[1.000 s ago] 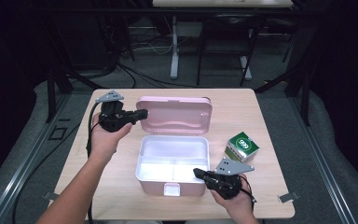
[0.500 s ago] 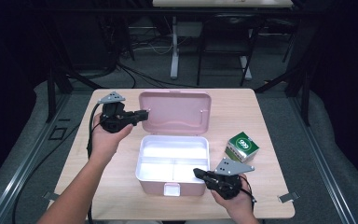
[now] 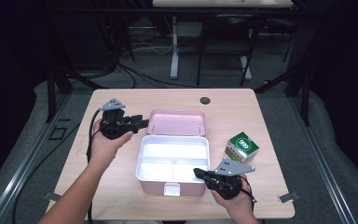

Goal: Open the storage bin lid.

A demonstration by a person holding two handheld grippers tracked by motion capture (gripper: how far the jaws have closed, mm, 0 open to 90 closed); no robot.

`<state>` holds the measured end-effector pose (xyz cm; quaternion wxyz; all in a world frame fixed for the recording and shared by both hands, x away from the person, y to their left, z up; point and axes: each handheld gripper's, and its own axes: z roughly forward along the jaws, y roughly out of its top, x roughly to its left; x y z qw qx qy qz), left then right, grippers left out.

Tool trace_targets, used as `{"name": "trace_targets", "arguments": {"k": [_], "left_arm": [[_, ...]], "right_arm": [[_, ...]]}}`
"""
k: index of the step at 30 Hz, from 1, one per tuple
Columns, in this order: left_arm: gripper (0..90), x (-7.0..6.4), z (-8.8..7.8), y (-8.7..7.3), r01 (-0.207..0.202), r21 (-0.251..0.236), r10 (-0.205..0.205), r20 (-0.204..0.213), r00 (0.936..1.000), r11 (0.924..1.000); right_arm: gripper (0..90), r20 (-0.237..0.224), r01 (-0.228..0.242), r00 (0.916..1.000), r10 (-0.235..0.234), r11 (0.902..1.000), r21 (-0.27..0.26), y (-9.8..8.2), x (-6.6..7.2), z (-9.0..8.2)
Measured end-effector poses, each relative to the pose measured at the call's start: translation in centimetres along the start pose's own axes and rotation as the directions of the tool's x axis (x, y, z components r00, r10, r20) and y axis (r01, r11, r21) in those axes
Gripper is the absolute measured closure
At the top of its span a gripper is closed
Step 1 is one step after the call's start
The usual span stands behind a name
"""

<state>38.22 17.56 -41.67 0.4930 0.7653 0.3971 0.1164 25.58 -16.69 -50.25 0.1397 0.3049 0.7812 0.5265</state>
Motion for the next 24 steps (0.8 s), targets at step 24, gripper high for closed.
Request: {"name": "trace_targets", "arguments": {"k": [24], "left_arm": [[47.7,-1.7,-0.7,-0.8,-0.069,0.062,0.067,0.03,0.9973,0.9957]], "right_arm": [[90.0,0.001,-0.014,0.9999,0.014,0.9999,0.003,-0.2,-0.1,-0.1]]}}
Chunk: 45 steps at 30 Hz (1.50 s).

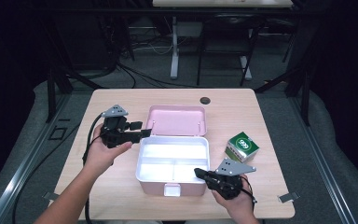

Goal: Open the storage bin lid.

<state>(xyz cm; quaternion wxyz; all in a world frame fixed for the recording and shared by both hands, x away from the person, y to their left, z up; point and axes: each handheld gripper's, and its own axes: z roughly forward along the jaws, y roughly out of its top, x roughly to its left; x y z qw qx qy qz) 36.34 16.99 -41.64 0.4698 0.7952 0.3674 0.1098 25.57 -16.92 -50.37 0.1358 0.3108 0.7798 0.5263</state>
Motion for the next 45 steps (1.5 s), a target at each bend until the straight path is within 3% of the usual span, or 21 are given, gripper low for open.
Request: {"name": "trace_targets", "arguments": {"k": [4,7,9,12,20,22,25,27,29,31,33,34,36,38,40,42,44,45], "left_arm": [[47.7,-0.5,0.0,0.0,-0.052,0.027,0.052,0.015,0.9985,0.9983],[51.6,-1.1,0.1,0.0,-0.107,0.063,0.106,0.023,0.9941,0.9923],[52.1,-1.6,0.2,0.0,-0.148,0.081,0.147,0.021,0.989,0.9857],[52.4,-2.3,0.3,0.3,-0.207,0.132,0.205,0.027,0.9784,0.9695],[51.9,-3.2,0.6,0.9,-0.289,0.193,0.286,0.043,0.9573,0.9378],[51.5,-3.4,0.7,1.0,-0.297,0.203,0.292,0.055,0.9548,0.9329],[52.2,-3.6,0.8,1.1,-0.334,0.242,0.327,0.069,0.9423,0.9109],[53.8,-3.8,0.9,1.3,-0.349,0.265,0.34,0.08,0.9369,0.8988],[53.8,-3.9,1.1,1.5,-0.352,0.29,0.343,0.084,0.9356,0.8898],[54.9,-4.0,1.2,1.6,-0.376,0.314,0.365,0.094,0.9261,0.8718],[55.3,-4.1,1.4,1.7,-0.385,0.337,0.372,0.106,0.9222,0.8593],[55.8,-4.3,1.5,1.7,-0.399,0.351,0.382,0.118,0.9165,0.8472],[56.5,-4.5,1.7,1.8,-0.412,0.367,0.39,0.137,0.9106,0.8338],[56.6,-4.8,1.9,1.9,-0.434,0.387,0.407,0.155,0.9003,0.8133],[56.6,-5.1,2.2,1.8,-0.443,0.402,0.415,0.16,0.8957,0.8011],[56.5,-5.5,2.7,1.8,-0.471,0.427,0.441,0.174,0.8805,0.7719],[56.4,-5.7,3.0,1.8,-0.478,0.44,0.445,0.183,0.8764,0.7601],[56.4,-5.8,3.1,1.8,-0.486,0.447,0.452,0.189,0.8718,0.7507]], "right_arm": [[90.0,0.001,0.001,1.0,-0.001,1.0,-0.001,0.0,0.0,0.0],[90.0,0.002,0.001,1.0,-0.001,1.0,-0.003,0.0,0.0,0.0],[90.0,0.006,0.002,1.0,-0.002,1.0,-0.002,0.0,0.0,0.0],[90.0,0.005,0.0,1.0,0.0,0.9999,-0.012,-0.1,0.1,0.0],[90.0,0.013,0.002,0.9999,-0.002,0.9999,-0.016,-0.1,0.2,0.0],[90.0,0.013,0.002,0.9999,-0.002,0.9999,-0.016,-0.1,0.2,0.0],[90.0,0.013,0.001,0.9999,-0.001,0.9999,-0.015,-0.1,0.2,0.0],[90.0,0.01,-0.001,0.9999,0.002,0.9999,-0.013,-0.1,0.2,0.0],[90.0,0.007,0.0,1.0,0.0,1.0,-0.003,0.0,0.1,0.0],[90.0,0.005,-0.002,1.0,0.002,1.0,-0.004,0.0,0.1,0.0],[90.0,0.004,-0.001,1.0,0.001,1.0,-0.001,0.0,0.1,0.0],[90.0,0.003,-0.001,1.0,0.001,1.0,0.003,0.1,0.0,0.0],[90.0,-0.001,-0.001,1.0,0.001,0.9999,0.016,0.1,0.0,-0.1],[90.0,-0.002,0.0,1.0,0.0,0.9998,0.017,0.1,0.0,-0.2],[90.0,-0.001,0.003,1.0,-0.003,0.9998,0.017,0.1,0.0,-0.2],[90.0,-0.001,0.006,1.0,-0.006,0.9998,0.017,0.1,0.0,-0.2],[90.0,-0.001,0.006,1.0,-0.006,0.9998,0.016,0.1,0.0,-0.3],[90.0,0.0,0.008,1.0,-0.008,0.9998,0.017,0.1,0.0,-0.3]]}}
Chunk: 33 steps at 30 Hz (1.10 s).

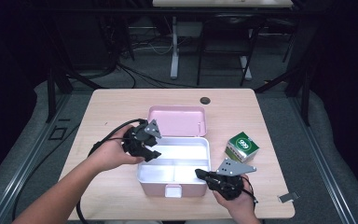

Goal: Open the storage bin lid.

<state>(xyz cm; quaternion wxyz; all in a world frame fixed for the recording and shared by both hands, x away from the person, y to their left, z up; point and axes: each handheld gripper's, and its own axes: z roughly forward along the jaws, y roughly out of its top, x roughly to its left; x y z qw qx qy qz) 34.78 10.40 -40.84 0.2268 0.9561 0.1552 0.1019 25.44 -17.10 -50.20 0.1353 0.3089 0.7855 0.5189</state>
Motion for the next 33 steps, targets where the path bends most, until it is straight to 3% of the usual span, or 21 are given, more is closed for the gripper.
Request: {"name": "trace_targets", "arguments": {"k": [6,8,15,19,27,28,33], "left_arm": [[64.3,-0.4,0.5,1.1,-0.045,0.066,0.042,0.047,0.998,0.9968],[64.5,-0.6,0.7,1.5,-0.064,0.096,0.06,0.045,0.9972,0.9933],[69.0,-1.1,1.6,2.7,-0.134,0.18,0.123,0.067,0.9901,0.9746],[70.6,-1.6,2.0,3.5,-0.179,0.198,0.168,0.068,0.9834,0.9637],[74.7,-2.2,3.1,4.6,-0.238,0.247,0.224,0.083,0.9711,0.9395],[75.0,-2.3,3.2,4.7,-0.237,0.244,0.224,0.083,0.9712,0.9402],[77.7,-2.6,3.6,5.4,-0.268,0.259,0.253,0.091,0.9631,0.9279]], "right_arm": [[90.0,-0.002,0.001,1.0,-0.001,1.0,0.002,0.0,0.0,-0.1],[90.0,0.0,0.001,1.0,-0.001,1.0,0.003,0.0,0.0,-0.1],[85.7,0.003,-0.012,0.9999,0.012,0.9999,-0.002,0.0,0.0,-0.1],[82.5,-0.021,-0.027,0.9994,0.027,0.9993,-0.025,0.1,0.0,-0.3],[79.9,-0.01,-0.024,0.9997,0.024,0.9987,-0.046,0.2,0.0,-0.9],[79.6,-0.012,-0.024,0.9997,0.023,0.9988,-0.043,0.2,0.0,-0.9],[78.8,-0.014,-0.022,0.9997,0.021,0.9984,-0.052,0.2,0.0,-1.1]]}}
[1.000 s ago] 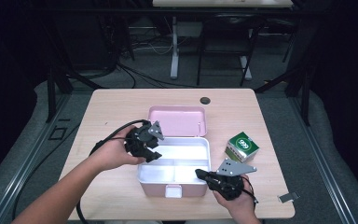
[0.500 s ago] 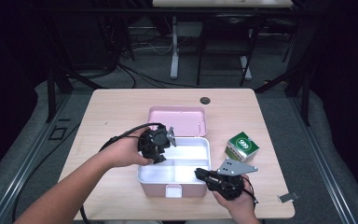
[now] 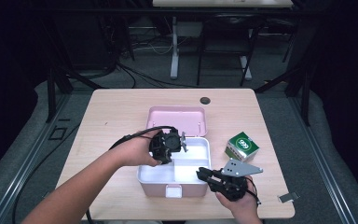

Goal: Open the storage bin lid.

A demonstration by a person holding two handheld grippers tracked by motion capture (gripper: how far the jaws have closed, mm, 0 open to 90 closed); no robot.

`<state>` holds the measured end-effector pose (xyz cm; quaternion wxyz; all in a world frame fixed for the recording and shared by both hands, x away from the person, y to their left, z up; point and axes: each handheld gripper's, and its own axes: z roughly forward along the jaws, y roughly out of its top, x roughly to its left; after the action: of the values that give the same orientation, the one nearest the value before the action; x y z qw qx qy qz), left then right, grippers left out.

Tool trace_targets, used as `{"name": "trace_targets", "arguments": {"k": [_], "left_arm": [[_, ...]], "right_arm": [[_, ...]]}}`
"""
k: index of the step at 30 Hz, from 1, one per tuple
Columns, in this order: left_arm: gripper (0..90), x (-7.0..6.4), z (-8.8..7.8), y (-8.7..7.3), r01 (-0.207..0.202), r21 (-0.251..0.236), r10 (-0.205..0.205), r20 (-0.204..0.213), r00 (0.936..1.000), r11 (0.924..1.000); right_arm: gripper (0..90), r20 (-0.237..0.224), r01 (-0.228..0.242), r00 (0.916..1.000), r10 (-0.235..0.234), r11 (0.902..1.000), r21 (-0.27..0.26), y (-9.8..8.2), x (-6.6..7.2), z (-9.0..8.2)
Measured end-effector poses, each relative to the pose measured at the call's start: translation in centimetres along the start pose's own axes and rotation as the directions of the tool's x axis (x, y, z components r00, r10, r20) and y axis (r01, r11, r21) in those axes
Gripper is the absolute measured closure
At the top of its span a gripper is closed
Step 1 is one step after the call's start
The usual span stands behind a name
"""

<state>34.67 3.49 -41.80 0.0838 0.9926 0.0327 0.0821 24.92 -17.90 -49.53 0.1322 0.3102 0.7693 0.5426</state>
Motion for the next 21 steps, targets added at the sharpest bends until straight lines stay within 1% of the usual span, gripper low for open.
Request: {"name": "trace_targets", "arguments": {"k": [3,4,5,6,7,12,15,19,21], "left_arm": [[79.2,0.0,0.1,0.5,-0.006,0.024,0.006,0.002,1.0,0.9997],[79.5,0.0,0.3,0.6,-0.006,0.024,0.005,0.004,1.0,0.9997],[79.9,-0.1,0.3,0.7,-0.011,0.039,0.011,0.006,0.9999,0.9992],[80.2,-0.1,0.5,0.8,-0.016,0.045,0.016,0.004,0.9999,0.9988],[80.3,-0.2,0.6,0.9,-0.014,0.048,0.014,0.007,0.9999,0.9987],[82.4,-0.1,1.0,1.2,-0.023,0.061,0.022,0.015,0.9996,0.9979],[83.5,0.0,1.2,1.3,-0.024,0.073,0.023,0.014,0.9996,0.997],[84.8,0.1,1.4,1.4,-0.029,0.08,0.028,0.02,0.9994,0.9964],[85.4,0.1,1.5,1.5,-0.03,0.083,0.029,0.014,0.9995,0.9961]], "right_arm": [[78.7,0.003,-0.005,1.0,0.005,1.0,-0.008,0.0,-0.1,-0.3],[78.7,0.004,-0.01,0.9999,0.01,0.9999,-0.003,0.0,-0.1,-0.5],[78.7,0.005,-0.007,1.0,0.007,0.9999,-0.014,0.0,-0.2,-0.5],[78.6,0.003,-0.01,0.9999,0.01,0.9999,-0.009,0.0,-0.3,-0.7],[78.6,0.005,-0.012,0.9999,0.012,0.9998,-0.018,0.0,-0.3,-0.8],[78.3,0.006,-0.01,0.9999,0.01,0.9995,-0.03,0.2,-0.5,-1.3],[78.1,0.011,-0.014,0.9998,0.015,0.9992,-0.037,0.2,-0.7,-1.5],[78.1,0.021,-0.022,0.9995,0.022,0.9989,-0.041,0.1,-0.9,-1.8],[78.1,0.026,-0.02,0.9994,0.021,0.9992,-0.035,0.1,-1.1,-2.0]]}}
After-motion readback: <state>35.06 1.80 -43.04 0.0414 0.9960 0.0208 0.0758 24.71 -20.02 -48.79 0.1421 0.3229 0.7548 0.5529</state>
